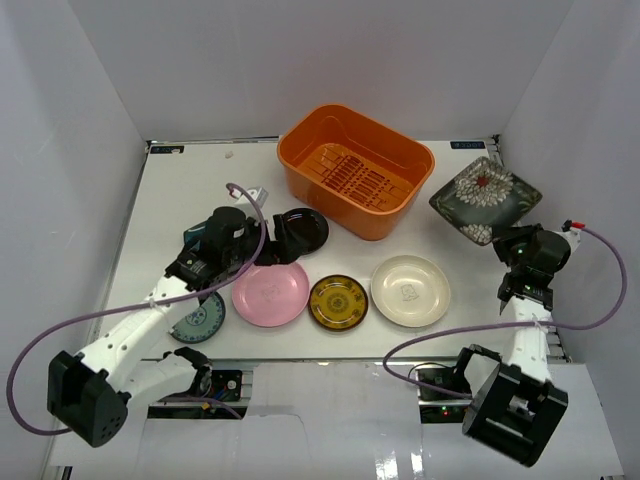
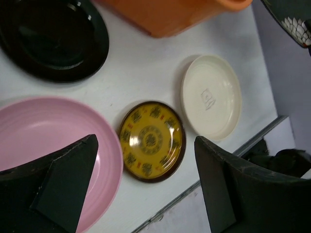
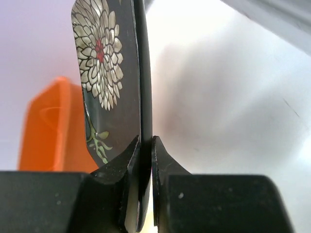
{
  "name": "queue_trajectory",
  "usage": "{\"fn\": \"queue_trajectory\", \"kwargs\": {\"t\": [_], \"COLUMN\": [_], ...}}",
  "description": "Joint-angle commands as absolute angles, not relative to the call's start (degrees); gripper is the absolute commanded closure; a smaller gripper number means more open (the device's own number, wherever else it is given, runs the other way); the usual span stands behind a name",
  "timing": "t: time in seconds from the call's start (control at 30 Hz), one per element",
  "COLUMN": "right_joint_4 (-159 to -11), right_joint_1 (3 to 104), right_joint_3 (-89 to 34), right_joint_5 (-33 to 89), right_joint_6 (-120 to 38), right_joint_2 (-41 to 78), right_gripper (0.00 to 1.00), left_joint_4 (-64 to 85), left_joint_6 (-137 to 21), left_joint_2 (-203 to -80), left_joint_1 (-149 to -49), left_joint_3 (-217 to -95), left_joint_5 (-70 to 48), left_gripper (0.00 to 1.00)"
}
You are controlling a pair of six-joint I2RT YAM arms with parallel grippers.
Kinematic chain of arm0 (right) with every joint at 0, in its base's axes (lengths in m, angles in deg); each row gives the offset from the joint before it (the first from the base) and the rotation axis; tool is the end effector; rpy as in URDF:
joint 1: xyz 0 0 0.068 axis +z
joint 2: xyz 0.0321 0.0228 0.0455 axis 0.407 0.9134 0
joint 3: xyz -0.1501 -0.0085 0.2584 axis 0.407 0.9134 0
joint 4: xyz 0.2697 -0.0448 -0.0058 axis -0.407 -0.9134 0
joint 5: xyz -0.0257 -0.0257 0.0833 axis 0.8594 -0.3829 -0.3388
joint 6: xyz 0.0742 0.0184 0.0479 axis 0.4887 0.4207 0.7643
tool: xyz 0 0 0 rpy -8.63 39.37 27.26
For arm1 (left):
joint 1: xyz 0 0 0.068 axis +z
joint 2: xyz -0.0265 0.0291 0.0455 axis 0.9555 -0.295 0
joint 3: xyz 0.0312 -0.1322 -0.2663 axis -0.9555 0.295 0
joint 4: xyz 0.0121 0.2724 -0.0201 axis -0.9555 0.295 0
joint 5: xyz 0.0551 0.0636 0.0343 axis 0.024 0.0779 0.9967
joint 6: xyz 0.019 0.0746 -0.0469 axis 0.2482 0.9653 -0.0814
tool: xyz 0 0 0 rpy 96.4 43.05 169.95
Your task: Place the plates into the plastic bin on the countertop
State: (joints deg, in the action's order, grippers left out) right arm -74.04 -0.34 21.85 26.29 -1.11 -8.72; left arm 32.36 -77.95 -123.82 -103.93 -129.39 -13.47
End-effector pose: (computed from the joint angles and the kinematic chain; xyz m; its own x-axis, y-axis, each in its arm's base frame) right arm 0.2349 -0.0920 0.2381 0.0112 0.7848 -0.6196 0.3752 0.5711 0.7301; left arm 0.2141 -0.1466 0.2847 -0.7167 -0.1656 -0.6774 0.3164 0.7884 -0.5275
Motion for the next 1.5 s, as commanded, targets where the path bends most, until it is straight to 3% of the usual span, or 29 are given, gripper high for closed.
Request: {"fn": "queue_trajectory", "kwargs": {"t": [0.0, 0.2, 0.37, 0.43, 0.53, 0.87, 1.03, 1.07, 1.17, 1.2, 1.3, 1.33, 1.37, 1.4, 1.47], "right_joint_4": [-70.8, -70.5, -75.4, -78.0, -82.7, -84.6, -85.7, -85.8, -86.5, -87.1, -92.9, -94.0, -95.3, -95.2, -91.5], "right_joint_1": [0.2, 9.5, 28.3, 33.0, 36.3, 39.0, 39.6, 39.6, 39.6, 39.5, 39.3, 39.3, 39.1, 38.9, 38.4], "right_joint_3": [10.8, -1.1, -21.4, -29.8, -37.3, -50.3, -51.6, -51.7, -52.8, -53.6, -58.7, -59.6, -59.2, -57.7, -51.9], "right_joint_5": [20.5, 16.6, 20.7, 23.4, 26.8, 26.8, 24.8, 24.7, 24.4, 23.9, 20.5, 18.8, 17.4, 14.9, 12.7], "right_joint_6": [-1.0, -2.1, -9.9, -11.6, -15.7, -22.3, -21.7, -21.7, -22.3, -22.4, -22.6, -22.6, -22.0, -21.5, -20.3], "right_joint_2": [-15.3, -9.3, 8.7, 17.5, 27.2, 48.5, 54.8, 55.0, 55.6, 55.6, 55.2, 53.9, 52.7, 48.9, 43.5], "right_gripper": [0.92, 0.92, 0.92, 0.92, 0.92, 0.92, 0.92, 0.89, 0.59, 0.35, 0.05, 0.01, 0.05, 0.1, 0.1], "left_joint_4": [25.5, 23.4, 21.4, 22.9, 22.7, 31.8, 32.7, 32.9, 32.7, 32.2, 29.8, 29.0, 27.6, 25.1, 23.1], "left_joint_6": [-83.2, -88.9, -89.2, -87.5, -87.3, -80.5, -78.1, -78.2, -79.1, -79.3, -80.0, -80.5, -80.8, -81.4, -82.0], "left_joint_2": [-130.2, -135.9, -137.9, -140.4, -142.6, -151.7, -155.4, -157.8, -162.7, -163.9, -166.7, -167.1, -166.8, -166.5, -166.2], "left_joint_1": [-101.6, -83.0, -68.1, -63.2, -57.6, -56.8, -56.7, -56.7, -56.8, -56.7, -55.9, -55.0, -54.4, -53.9, -52.8], "left_joint_3": [-137.7, -138.8, -132.5, -132.6, -131.7, -135.0, -133.9, -134.4, -135.7, -135.9, -135.8, -135.3, -133.8, -133.2, -132.2], "left_joint_5": [-16.1, -26.0, -16.8, -10.3, -10.3, -3.7, -6.7, -7.3, -10.3, -10.7, -13.5, -15.5, -16.9, -18.2, -19.9], "left_gripper": [0.11, 0.13, 0.13, 0.13, 0.13, 0.16, 0.2, 0.21, 0.25, 0.26, 0.36, 0.39, 0.44, 0.54, 0.67]}}
